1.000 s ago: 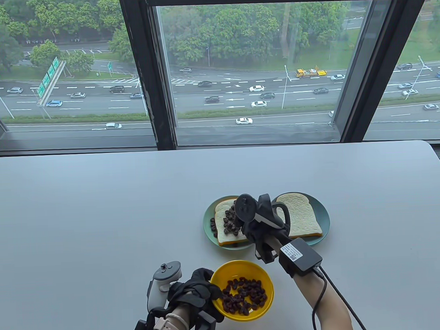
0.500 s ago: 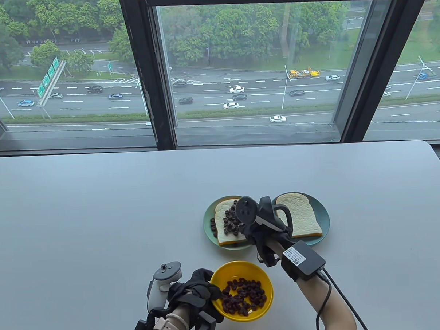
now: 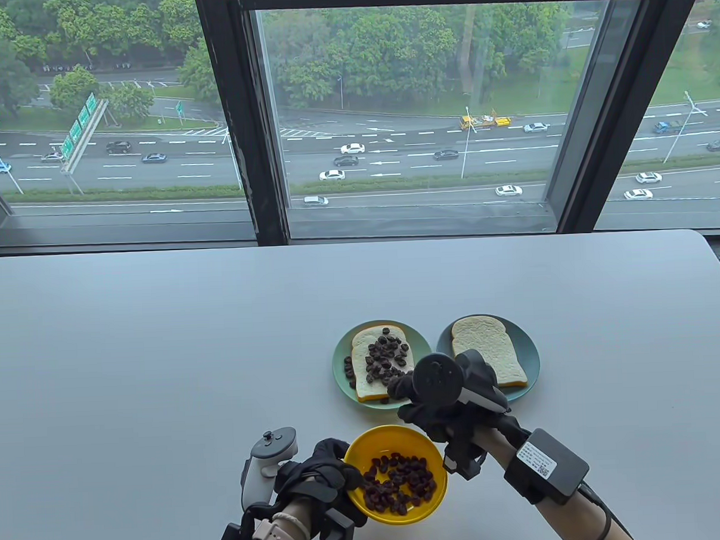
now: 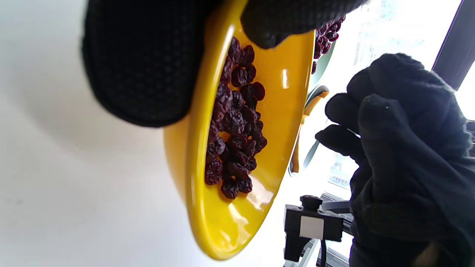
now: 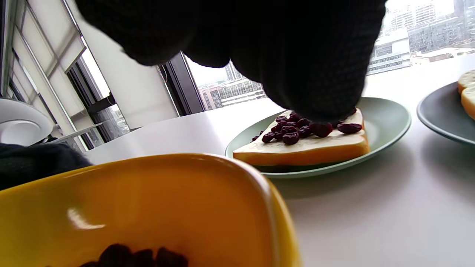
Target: Sprinkle cranberries onto toast
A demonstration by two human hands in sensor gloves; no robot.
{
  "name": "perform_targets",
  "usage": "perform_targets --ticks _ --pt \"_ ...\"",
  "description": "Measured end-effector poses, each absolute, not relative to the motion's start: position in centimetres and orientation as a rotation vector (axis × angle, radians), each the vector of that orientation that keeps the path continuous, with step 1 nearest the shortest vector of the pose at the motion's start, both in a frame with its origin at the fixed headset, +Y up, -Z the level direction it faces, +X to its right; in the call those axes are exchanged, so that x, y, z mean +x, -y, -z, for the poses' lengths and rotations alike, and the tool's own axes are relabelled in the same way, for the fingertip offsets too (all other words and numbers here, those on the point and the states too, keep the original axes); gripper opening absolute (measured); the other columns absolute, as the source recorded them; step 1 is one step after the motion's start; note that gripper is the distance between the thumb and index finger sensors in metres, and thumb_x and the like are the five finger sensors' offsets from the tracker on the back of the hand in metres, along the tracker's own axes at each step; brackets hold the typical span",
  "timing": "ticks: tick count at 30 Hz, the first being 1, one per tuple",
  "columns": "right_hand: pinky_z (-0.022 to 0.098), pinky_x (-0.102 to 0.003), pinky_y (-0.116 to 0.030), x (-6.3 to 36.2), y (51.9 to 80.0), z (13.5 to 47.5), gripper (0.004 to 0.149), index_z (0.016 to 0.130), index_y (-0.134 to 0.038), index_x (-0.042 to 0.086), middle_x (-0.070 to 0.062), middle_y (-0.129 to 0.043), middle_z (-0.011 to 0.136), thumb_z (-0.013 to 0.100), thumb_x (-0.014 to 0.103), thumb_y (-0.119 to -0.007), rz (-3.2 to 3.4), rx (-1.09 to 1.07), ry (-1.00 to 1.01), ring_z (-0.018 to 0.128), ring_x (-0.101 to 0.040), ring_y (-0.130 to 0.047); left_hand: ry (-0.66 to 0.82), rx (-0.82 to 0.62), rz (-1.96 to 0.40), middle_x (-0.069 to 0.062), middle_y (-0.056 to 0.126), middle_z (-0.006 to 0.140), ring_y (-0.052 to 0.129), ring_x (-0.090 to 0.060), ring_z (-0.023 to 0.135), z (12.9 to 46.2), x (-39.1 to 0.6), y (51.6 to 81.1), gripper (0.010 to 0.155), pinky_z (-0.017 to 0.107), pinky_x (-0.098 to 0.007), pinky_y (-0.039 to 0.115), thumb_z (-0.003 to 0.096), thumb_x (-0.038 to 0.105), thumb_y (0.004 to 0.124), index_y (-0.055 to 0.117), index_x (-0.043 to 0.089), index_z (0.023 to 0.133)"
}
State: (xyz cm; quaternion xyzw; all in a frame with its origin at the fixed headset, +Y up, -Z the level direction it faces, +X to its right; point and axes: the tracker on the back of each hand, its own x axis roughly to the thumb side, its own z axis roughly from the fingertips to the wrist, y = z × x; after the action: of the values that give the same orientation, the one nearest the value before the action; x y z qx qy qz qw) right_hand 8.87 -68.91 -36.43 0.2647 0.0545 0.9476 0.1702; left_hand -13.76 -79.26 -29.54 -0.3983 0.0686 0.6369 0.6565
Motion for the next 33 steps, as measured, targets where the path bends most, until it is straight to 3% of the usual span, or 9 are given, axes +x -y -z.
perform_targets --ticks 4,11,15,19,21,27,33 --pt "0.043 -0.027 -0.092 7.5 68.9 33.2 0.060 0.091 -0.063 0.027 -0.010 -0.067 0.091 0.035 0.044 -0.076 -2.706 0.949 -0.267 0.072 -0.029 -0.088 -0.152 -0.894 -1.447 -0.016 0.056 0.075 0.074 -0.032 0.049 29.6 -13.8 79.2 0.062 0.024 -0.034 0.096 0.0472 0.021 0.073 0.034 0.026 0.095" --pt "0.060 -0.036 -0.074 5.1 70.9 29.5 0.083 0.100 -0.031 0.032 -0.016 -0.034 0.103 0.032 0.050 -0.077 -2.972 1.243 -0.566 0.089 -0.045 -0.057 -0.141 -0.902 -1.509 -0.016 0.056 0.075 0.074 -0.033 0.049 29.4 -13.4 79.1 0.062 0.024 -0.035 0.097 0.0468 0.020 0.074 0.034 0.026 0.094" --pt "0.059 -0.039 -0.075 3.7 72.1 28.7 0.081 0.099 -0.030 0.035 -0.014 -0.032 0.104 0.033 0.045 -0.076 -3.063 1.296 -0.604 0.091 -0.044 -0.056 -0.121 -0.896 -1.473 -0.017 0.056 0.074 0.073 -0.033 0.048 29.3 -13.0 79.1 0.063 0.024 -0.036 0.097 0.0460 0.019 0.075 0.035 0.025 0.094" --pt "0.050 -0.032 -0.085 2.8 72.4 28.4 0.074 0.095 -0.043 0.034 -0.007 -0.056 0.098 0.030 0.040 -0.077 -3.197 1.314 -0.373 0.083 -0.032 -0.074 -0.130 -0.899 -1.493 -0.017 0.056 0.074 0.073 -0.034 0.049 29.2 -12.9 79.3 0.063 0.024 -0.037 0.097 0.0462 0.019 0.075 0.034 0.025 0.094" --pt "0.037 -0.023 -0.094 2.4 72.0 28.3 0.056 0.082 -0.064 0.035 -0.003 -0.074 0.084 0.029 0.033 -0.082 -3.232 1.328 -0.137 0.068 -0.024 -0.089 -0.126 -0.921 -1.502 -0.017 0.056 0.074 0.073 -0.033 0.048 29.1 -12.7 79.4 0.063 0.024 -0.036 0.097 0.0462 0.019 0.074 0.034 0.025 0.094" --pt "0.028 -0.015 -0.098 2.3 70.9 27.8 0.034 0.059 -0.082 0.040 0.005 -0.085 0.073 0.028 0.024 -0.086 -3.185 1.389 0.039 0.053 -0.019 -0.097 -0.130 -0.887 -1.529 -0.017 0.055 0.074 0.073 -0.033 0.048 29.1 -13.0 79.1 0.063 0.024 -0.036 0.097 0.0466 0.019 0.074 0.033 0.025 0.094" --pt "0.027 -0.015 -0.099 2.6 70.4 27.8 0.032 0.054 -0.084 0.041 0.008 -0.088 0.069 0.026 0.024 -0.088 -3.113 1.355 0.118 0.051 -0.017 -0.098 -0.142 -0.849 -1.489 -0.016 0.056 0.075 0.074 -0.032 0.049 28.8 -13.4 78.8 0.062 0.024 -0.035 0.097 0.0469 0.020 0.073 0.033 0.026 0.094"
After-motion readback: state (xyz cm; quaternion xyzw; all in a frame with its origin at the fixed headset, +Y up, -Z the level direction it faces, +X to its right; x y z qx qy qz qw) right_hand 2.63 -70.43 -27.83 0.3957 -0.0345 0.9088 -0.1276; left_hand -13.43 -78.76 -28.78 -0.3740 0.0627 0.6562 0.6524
